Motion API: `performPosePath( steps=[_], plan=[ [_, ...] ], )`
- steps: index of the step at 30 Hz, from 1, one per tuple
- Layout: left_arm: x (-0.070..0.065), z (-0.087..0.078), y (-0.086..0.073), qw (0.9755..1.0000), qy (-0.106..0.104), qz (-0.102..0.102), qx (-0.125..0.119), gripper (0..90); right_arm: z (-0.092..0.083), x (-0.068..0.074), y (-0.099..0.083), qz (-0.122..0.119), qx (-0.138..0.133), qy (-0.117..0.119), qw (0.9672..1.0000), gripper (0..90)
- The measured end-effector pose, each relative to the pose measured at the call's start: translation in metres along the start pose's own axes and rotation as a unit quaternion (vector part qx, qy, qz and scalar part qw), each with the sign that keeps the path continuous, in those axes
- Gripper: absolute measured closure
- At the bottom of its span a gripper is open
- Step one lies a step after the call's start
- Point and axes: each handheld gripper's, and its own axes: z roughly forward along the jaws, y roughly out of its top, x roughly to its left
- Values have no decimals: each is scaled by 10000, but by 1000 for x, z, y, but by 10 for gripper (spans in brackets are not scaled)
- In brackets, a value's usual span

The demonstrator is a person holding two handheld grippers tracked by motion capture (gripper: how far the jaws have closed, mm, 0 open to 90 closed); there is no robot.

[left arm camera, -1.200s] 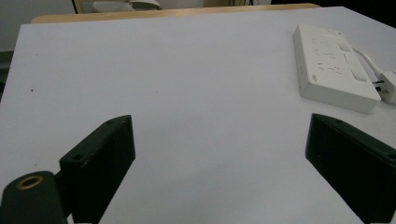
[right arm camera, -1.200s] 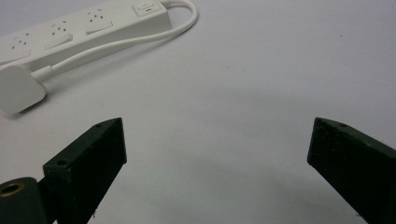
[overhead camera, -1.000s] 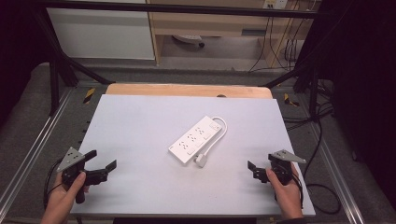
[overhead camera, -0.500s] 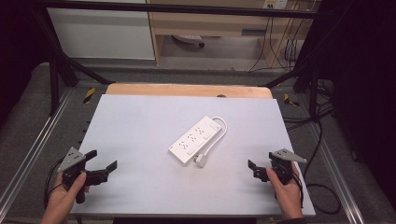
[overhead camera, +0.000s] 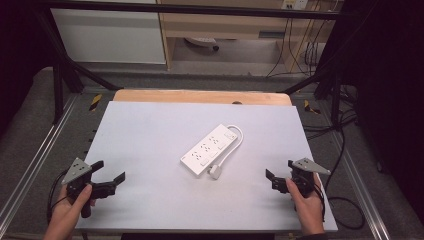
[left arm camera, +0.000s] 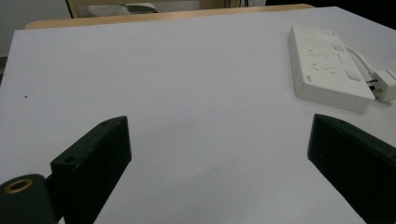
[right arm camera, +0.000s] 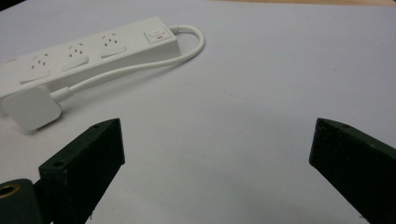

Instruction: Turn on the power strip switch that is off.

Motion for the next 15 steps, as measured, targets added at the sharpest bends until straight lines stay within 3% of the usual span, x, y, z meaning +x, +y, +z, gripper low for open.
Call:
performPosePath(
  steps=[15],
  plan=[
    [0,0,-1,10000,30,41,14,63,3,5,7,-52,-164,218,9996,37]
  ],
)
